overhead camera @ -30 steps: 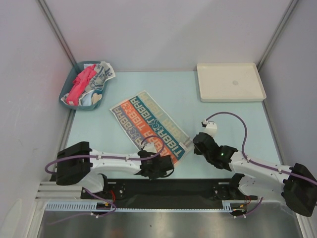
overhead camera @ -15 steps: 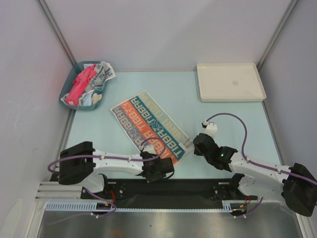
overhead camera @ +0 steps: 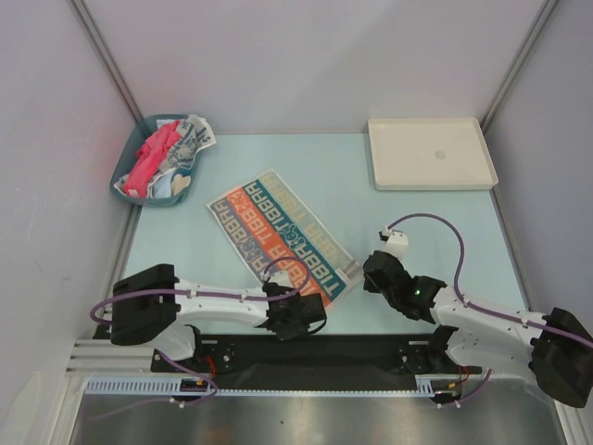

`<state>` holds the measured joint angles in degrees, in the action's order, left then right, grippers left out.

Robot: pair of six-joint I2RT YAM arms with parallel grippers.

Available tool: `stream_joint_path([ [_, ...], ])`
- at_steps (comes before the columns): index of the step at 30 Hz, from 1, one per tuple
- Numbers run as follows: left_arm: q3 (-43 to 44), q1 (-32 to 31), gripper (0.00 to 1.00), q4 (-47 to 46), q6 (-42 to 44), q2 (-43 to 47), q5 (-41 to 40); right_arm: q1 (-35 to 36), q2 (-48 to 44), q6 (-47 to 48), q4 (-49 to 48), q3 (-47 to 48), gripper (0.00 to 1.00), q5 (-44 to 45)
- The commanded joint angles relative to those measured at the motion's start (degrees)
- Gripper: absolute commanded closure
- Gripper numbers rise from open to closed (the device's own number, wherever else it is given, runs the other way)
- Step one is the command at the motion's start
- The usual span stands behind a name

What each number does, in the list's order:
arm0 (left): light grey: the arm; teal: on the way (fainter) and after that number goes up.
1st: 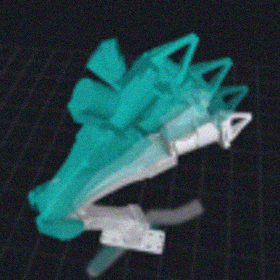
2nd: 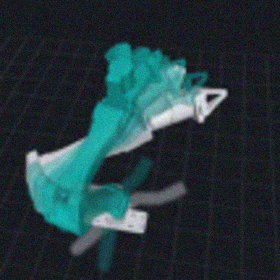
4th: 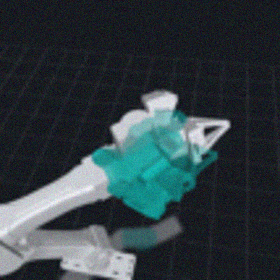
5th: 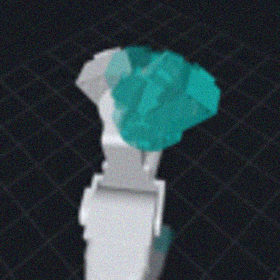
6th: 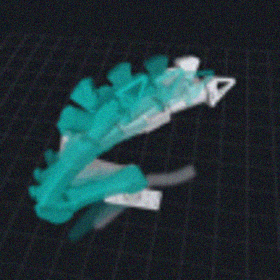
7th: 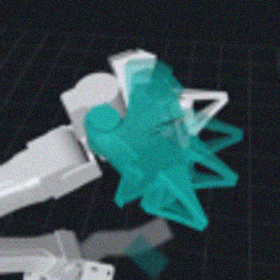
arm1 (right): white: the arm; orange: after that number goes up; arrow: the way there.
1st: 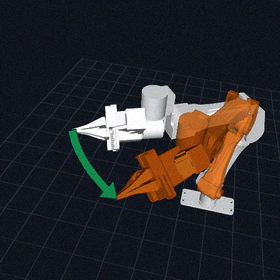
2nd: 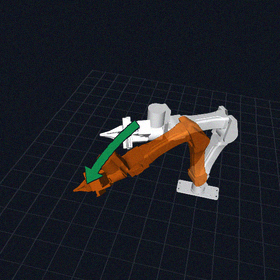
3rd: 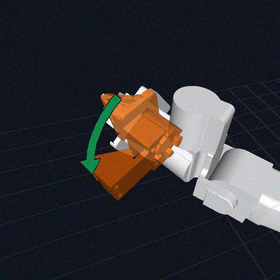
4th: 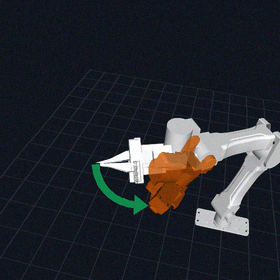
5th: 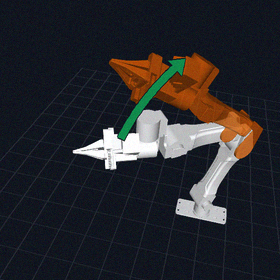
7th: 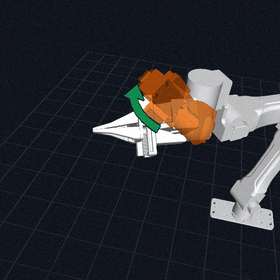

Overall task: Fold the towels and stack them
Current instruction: Flatten out the crumpled towel

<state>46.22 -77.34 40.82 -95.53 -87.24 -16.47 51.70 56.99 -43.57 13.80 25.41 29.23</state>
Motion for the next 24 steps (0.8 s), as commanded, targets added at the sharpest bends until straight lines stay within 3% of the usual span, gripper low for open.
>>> stream_joint_path([
  [1, -2.44, 0.96, 0.71, -1.97, -0.19, -2.50, -1.90, 0.42, -0.65, -1.52, -2.38, -0.71, 1.00, 0.82],
  [7, -4.38, 0.96, 0.87, -1.45, -0.28, -0.21, -2.51, 0.86, -1.44, -1.69, -2.20, -0.89, 1.00, 0.82],
  [10, -4.21, 0.96, 1.00, 0.48, 1.39, 1.98, -4.53, 1.03, -1.97, -1.52, -1.76, -0.62, 1.00, 0.82],
  [16, -0.34, 0.96, 1.00, 6.72, 10.87, 8.48, -11.64, 1.21, -6.10, 0.94, 1.66, 3.23, 1.00, 1.09],
  [24, 12.22, 0.52, 0.99, 13.42, 33.71, 22.71, -24.83, 2.09, -16.55, 7.79, 6.67, 13.60, 1.00, 0.91],
])
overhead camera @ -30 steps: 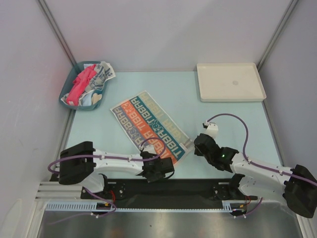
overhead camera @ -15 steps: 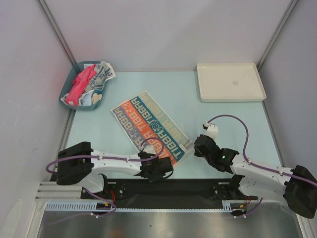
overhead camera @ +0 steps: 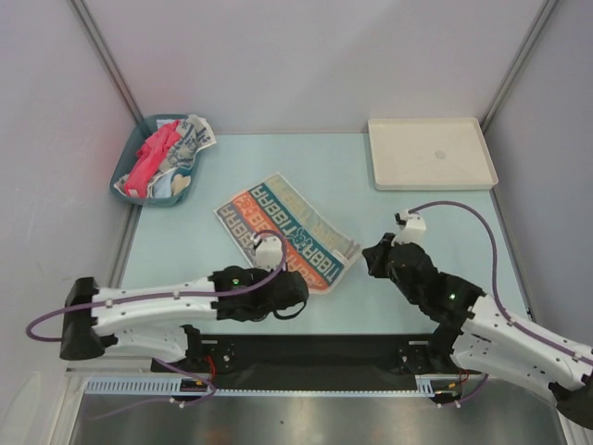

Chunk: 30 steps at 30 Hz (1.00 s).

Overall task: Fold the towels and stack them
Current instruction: Flatten out the crumpled towel

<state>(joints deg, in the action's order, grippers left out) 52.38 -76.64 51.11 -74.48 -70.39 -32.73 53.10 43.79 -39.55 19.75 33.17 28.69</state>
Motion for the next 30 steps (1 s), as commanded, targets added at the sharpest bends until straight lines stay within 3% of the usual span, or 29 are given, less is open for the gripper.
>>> stream_joint_path([
  [1, 7.72, -0.18, 1.00, 5.90, 13.91, 6.40, -9.97, 0.86, -4.67, 5.95, 0.64, 7.16, 1.00, 1.02],
  [7, 25.10, -1.23, 1.00, 12.42, 25.06, 6.67, -16.66, 3.58, -4.33, 12.64, 0.38, 20.60, 1.00, -0.91],
  [12, 32.95, -2.72, 1.00, 12.26, 31.05, 6.76, -18.51, 7.45, -0.47, 16.96, -0.85, 29.84, 1.00, -0.57],
  [23, 49.47, -5.88, 1.00, 9.71, 42.30, 7.55, -23.16, 22.56, 13.41, 30.40, -4.01, 51.44, 1.00, 12.96],
  [30, 58.44, -10.18, 1.00, 5.06, 49.51, 6.06, -25.53, 24.33, 20.45, 37.43, -5.77, 61.47, 1.00, 17.98],
])
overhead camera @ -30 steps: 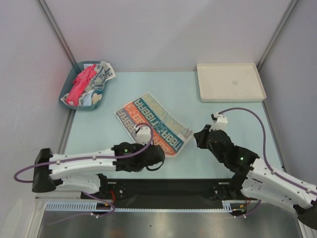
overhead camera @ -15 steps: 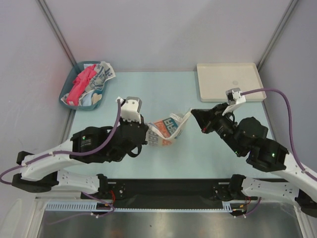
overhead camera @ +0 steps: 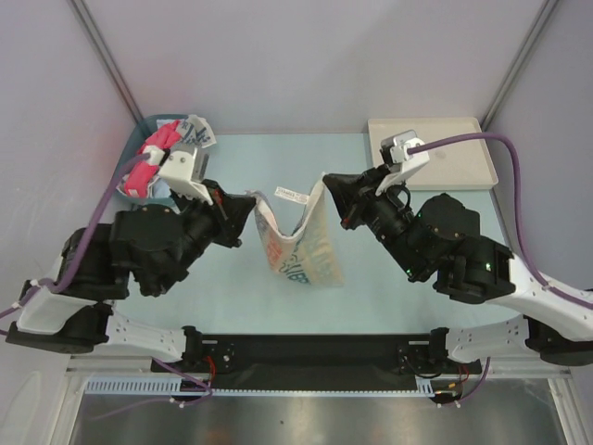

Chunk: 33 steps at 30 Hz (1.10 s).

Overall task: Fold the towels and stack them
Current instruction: Flatten out the crumpled towel

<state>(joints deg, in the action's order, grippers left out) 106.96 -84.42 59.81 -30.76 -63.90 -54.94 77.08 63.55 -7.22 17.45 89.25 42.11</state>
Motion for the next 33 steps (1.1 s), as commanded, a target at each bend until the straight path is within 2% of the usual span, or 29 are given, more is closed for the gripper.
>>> stream_joint_path([
  [1, 6.31, -3.11, 1.00, -3.82, 7.11, -1.31, -4.03, 0.44, 1.48, 6.42, -3.83, 5.93, 1.00, 4.91],
  [5, 11.86, -4.26, 1.00, -3.39, 9.58, -2.90, -5.44, 0.44, 1.84, 8.53, -5.84, 7.51, 1.00, 5.97],
  [9, 12.84, -4.35, 1.00, -5.40, 11.34, -2.02, -5.80, 0.62, 1.93, 9.86, -5.94, 8.92, 1.00, 6.93],
  [17, 9.06, -4.26, 1.00, -9.00, 12.04, 0.79, -7.54, 0.70, 0.61, 10.65, -5.76, 8.66, 1.00, 7.99],
  [20, 5.55, -4.26, 1.00, -12.69, 13.44, 2.46, -9.48, 0.44, 1.13, 12.31, -7.60, 8.13, 1.00, 9.21],
  [22, 1.35, -3.91, 1.00, -18.75, 16.61, 5.00, -11.24, -1.22, 3.42, 12.15, -6.74, 8.92, 1.00, 9.49],
  [23, 0.45, -2.17, 1.00, -21.03, 17.14, 5.71, -10.03, -4.88, 4.55, 11.01, -5.60, 10.31, 1.00, 8.44],
  [24, -0.25, -0.76, 1.00, -21.49, 16.97, 6.32, -8.36, -7.27, 6.39, 9.44, -4.11, 11.02, 1.00, 3.82],
  [26, -1.22, 2.93, 1.00, -21.58, 16.44, 6.51, -4.76, -14.20, 9.04, 2.06, 2.04, 13.13, 1.00, -2.96],
  [27, -1.22, 9.04, 1.00, -19.58, 14.87, 5.98, 1.61, -19.89, 10.09, -0.22, 3.62, 14.27, 1.00, -8.91],
  [28, -0.01, 13.36, 1.00, -17.73, 13.29, 3.80, 7.33, -21.69, 12.28, -1.38, 4.16, 14.28, 1.00, -10.89],
  [29, 0.01, 22.19, 1.00, -16.41, 12.23, 2.74, 12.70, -22.93, 13.08, -2.61, 3.82, 14.02, 1.00, -12.47],
  [30, -0.34, 26.37, 1.00, -15.96, 11.00, 1.77, 20.93, -26.42, 14.14, -2.97, 3.38, 13.93, 1.00, -15.88],
  [31, -2.52, 30.42, 1.00, -16.48, 10.47, 0.98, 25.01, -28.11, 16.15, -3.58, 3.29, 14.10, 1.00, -17.74],
  [32, -4.02, 39.25, 1.00, -17.61, 10.03, -0.34, 29.75, -30.04, 17.47, -5.33, 3.29, 14.45, 1.00, -19.94],
  [33, -5.78, 43.77, 1.00, -20.32, 8.28, -1.05, 35.54, -31.80, 18.70, -5.95, 3.12, 14.63, 1.00, -24.14],
])
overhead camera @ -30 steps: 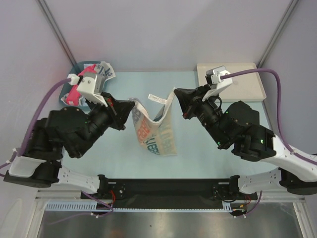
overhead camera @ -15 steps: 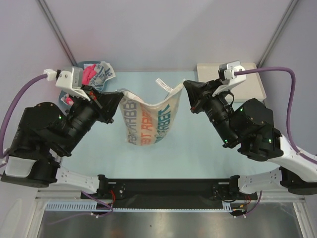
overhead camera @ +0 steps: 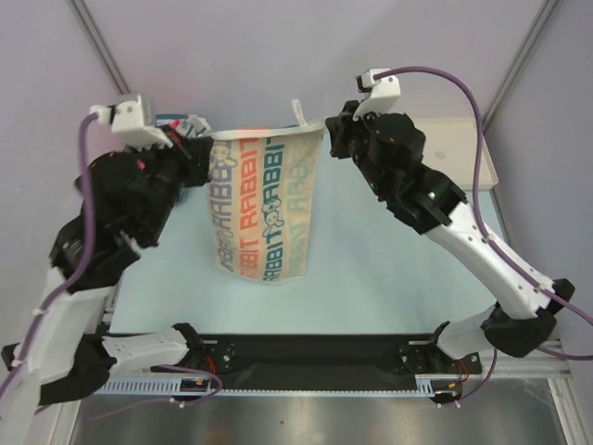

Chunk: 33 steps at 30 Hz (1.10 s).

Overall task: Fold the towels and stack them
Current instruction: Flatten out the crumpled towel, then fold the towel

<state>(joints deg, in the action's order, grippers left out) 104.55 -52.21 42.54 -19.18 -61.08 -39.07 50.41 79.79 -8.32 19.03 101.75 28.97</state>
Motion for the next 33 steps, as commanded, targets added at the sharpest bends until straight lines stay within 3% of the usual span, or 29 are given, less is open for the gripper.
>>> stream_joint_path([
  [1, -6.96, 15.43, 1.00, -4.73, -4.28, -4.39, 27.74, -8.63, 3.61, -5.39, 0.84, 2.65, 1.00, -12.52],
  [2, -8.65, 21.30, 1.00, -8.32, -4.81, -6.31, 30.60, -10.40, 7.27, -6.26, 0.66, 3.27, 1.00, -14.10],
  [8, -15.08, 37.50, 1.00, -22.74, -8.77, -17.83, 45.65, -22.00, 27.64, -9.96, -2.32, 13.17, 1.00, -31.22],
  [12, -10.70, 43.23, 1.00, -28.12, -9.12, -31.36, 48.47, -25.71, 42.23, -11.63, -4.52, 24.52, 1.00, -37.48],
  [15, -2.72, 45.52, 1.00, -29.71, -9.56, -41.12, 49.35, -27.91, 53.58, -14.09, -4.53, 34.69, 1.00, -41.01],
  [18, 3.53, 46.05, 1.00, -28.48, -8.42, -49.38, 50.22, -29.40, 58.97, -16.64, -4.78, 38.86, 1.00, -43.03],
  [25, 0.40, 46.40, 1.00, -31.64, -9.29, -55.37, 52.87, -30.11, 59.26, -18.84, -8.48, 29.93, 1.00, -43.38],
  [33, -14.09, 46.23, 1.00, -32.97, -11.76, -48.54, 49.71, -28.88, 50.82, -18.40, -7.87, 16.91, 1.00, -42.33],
])
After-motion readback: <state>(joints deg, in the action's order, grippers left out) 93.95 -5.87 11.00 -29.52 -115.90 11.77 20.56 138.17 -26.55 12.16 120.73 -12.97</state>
